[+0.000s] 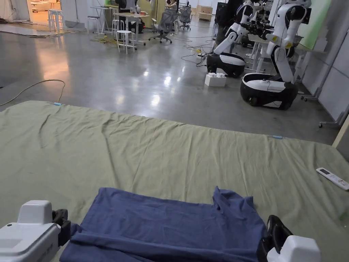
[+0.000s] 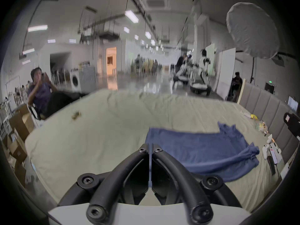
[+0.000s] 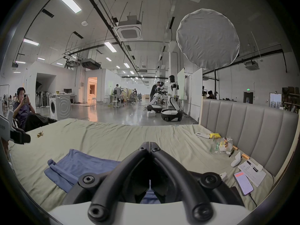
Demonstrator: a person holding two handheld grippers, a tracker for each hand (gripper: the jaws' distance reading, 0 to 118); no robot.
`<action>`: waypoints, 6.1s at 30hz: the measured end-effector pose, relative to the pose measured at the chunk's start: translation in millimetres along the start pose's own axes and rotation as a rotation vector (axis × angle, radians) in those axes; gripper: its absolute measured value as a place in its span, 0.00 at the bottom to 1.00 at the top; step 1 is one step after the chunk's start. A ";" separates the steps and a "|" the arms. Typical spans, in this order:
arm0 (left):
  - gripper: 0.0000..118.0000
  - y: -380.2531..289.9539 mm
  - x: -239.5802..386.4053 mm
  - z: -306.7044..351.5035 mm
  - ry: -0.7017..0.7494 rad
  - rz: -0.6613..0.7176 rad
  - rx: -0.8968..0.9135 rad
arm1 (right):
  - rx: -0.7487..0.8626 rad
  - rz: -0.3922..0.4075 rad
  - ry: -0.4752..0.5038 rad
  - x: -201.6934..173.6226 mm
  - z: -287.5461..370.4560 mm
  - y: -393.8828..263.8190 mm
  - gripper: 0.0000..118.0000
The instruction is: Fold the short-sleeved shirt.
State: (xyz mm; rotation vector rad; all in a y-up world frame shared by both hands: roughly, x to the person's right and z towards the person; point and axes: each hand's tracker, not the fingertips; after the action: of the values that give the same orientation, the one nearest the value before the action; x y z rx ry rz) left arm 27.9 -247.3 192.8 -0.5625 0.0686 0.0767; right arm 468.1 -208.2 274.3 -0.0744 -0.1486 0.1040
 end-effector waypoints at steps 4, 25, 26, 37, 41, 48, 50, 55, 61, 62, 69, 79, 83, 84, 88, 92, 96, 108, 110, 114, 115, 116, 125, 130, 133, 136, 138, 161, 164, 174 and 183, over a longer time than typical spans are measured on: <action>0.13 -12.8 -24.4 -60.3 -0.030 0.050 -0.285 | -0.040 0.002 -0.006 4.8 -2.8 -9.3 0.00; 0.40 -53.1 1.2 -149.3 0.057 -0.120 -0.525 | -0.280 0.005 -0.003 12.9 -1.9 -60.5 0.00; 0.30 -53.4 5.1 -147.4 0.054 -0.130 -0.523 | -0.286 0.004 -0.006 14.1 -3.1 -61.6 0.00; 0.05 -41.8 0.0 -120.1 -0.040 -0.171 -0.479 | -0.665 -0.121 -0.037 86.4 -55.1 -105.1 0.45; 0.04 -37.0 -6.0 -104.3 -0.067 -0.130 -0.450 | -0.782 -0.038 0.014 96.2 -80.9 -129.9 0.55; 0.04 -32.6 -9.9 -94.5 -0.077 -0.102 -0.401 | -0.919 -0.026 0.095 82.1 -121.7 -158.8 0.55; 0.04 -31.8 -8.7 -95.4 -0.074 -0.101 -0.396 | -0.977 -0.001 0.103 75.6 -127.1 -167.6 0.45; 0.04 -34.0 -6.6 -92.2 -0.069 -0.112 -0.386 | -0.933 -0.036 0.132 70.7 -124.3 -161.5 0.12; 0.04 -20.1 0.9 -74.8 -0.066 -0.147 -0.332 | -0.924 -0.006 0.118 72.1 -121.6 -134.9 0.09; 0.04 -16.5 0.8 -72.2 -0.071 -0.142 -0.324 | -0.910 0.007 0.119 72.0 -120.2 -127.5 0.09; 0.04 13.2 -9.0 -46.3 -0.099 -0.110 -0.254 | -0.795 0.037 0.162 81.5 -103.4 -58.2 0.09; 0.04 1.0 -38.1 10.1 -0.131 -0.100 -0.256 | -0.824 0.134 0.216 87.2 -42.5 -38.4 0.09; 0.04 -34.6 -44.0 27.3 -0.117 -0.113 -0.313 | -0.883 0.170 0.226 79.0 -11.3 -62.3 0.09; 0.04 -44.9 -46.0 30.9 -0.116 -0.109 -0.332 | -0.895 0.179 0.223 76.3 -3.7 -70.4 0.09; 0.04 -87.1 -51.2 34.7 -0.103 -0.090 -0.393 | -0.966 0.189 0.216 71.7 16.3 -104.7 0.09; 0.04 -128.0 -55.3 22.5 -0.081 -0.071 -0.456 | -1.005 0.184 0.199 68.9 25.9 -136.3 0.09; 0.04 -149.8 -58.0 5.4 -0.068 -0.030 -0.475 | -0.996 0.172 0.181 67.1 27.4 -154.7 0.09; 0.14 -117.0 -39.8 2.1 -0.047 -0.103 -0.428 | -0.820 0.211 0.112 57.6 31.1 -114.0 0.49; 0.21 -109.3 -34.3 5.8 -0.042 -0.103 -0.420 | -0.756 0.206 0.112 55.2 31.9 -97.9 0.53; 0.44 -88.9 -20.8 24.0 -0.028 -0.159 -0.329 | -0.581 0.170 0.132 47.0 36.0 -62.8 0.54; 0.44 -83.1 -16.7 28.5 -0.023 -0.162 -0.299 | -0.539 0.158 0.131 44.6 36.6 -56.7 0.54; 0.44 -76.0 -11.8 34.5 -0.033 -0.161 -0.254 | -0.485 0.144 0.135 40.7 37.2 -50.3 0.54; 0.15 -22.3 43.1 71.0 -0.110 -0.060 0.202 | -0.102 0.049 0.094 -5.7 31.9 -10.8 0.19; 0.05 -5.0 62.9 85.7 -0.118 -0.005 0.380 | -0.018 0.014 0.049 -25.0 24.8 4.1 0.04; 0.03 1.8 72.5 91.8 -0.107 -0.046 0.409 | 0.003 -0.006 0.037 -31.6 20.7 9.5 0.02; 0.01 3.4 75.8 95.8 -0.111 -0.063 0.421 | 0.008 -0.020 0.035 -33.8 17.0 11.1 0.02; 0.01 2.5 74.3 91.5 -0.093 -0.096 0.397 | 0.007 -0.018 0.035 -34.5 15.6 11.2 0.02; 0.54 -3.2 -33.7 -181.4 -0.119 0.015 -0.442 | -0.211 0.056 0.011 -9.1 -9.9 -34.2 0.02; 0.56 -9.0 -26.7 -209.7 -0.098 -0.011 -0.525 | -0.234 0.067 -0.002 -3.7 -11.7 -39.3 0.02; 0.15 -18.7 10.1 -200.3 -0.039 -0.221 -0.489 | -0.311 0.060 -0.027 9.9 -35.8 -56.6 0.02; 0.04 -7.5 6.4 -167.6 -0.095 -0.153 -0.411 | -0.733 0.011 0.063 54.5 -161.0 -83.1 0.56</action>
State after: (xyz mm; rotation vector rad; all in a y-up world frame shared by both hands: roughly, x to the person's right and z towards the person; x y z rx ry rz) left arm 27.6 -343.0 54.7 -0.9715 -0.0848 -0.0332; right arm 554.2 -295.3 130.2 -0.8085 -0.1169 0.0539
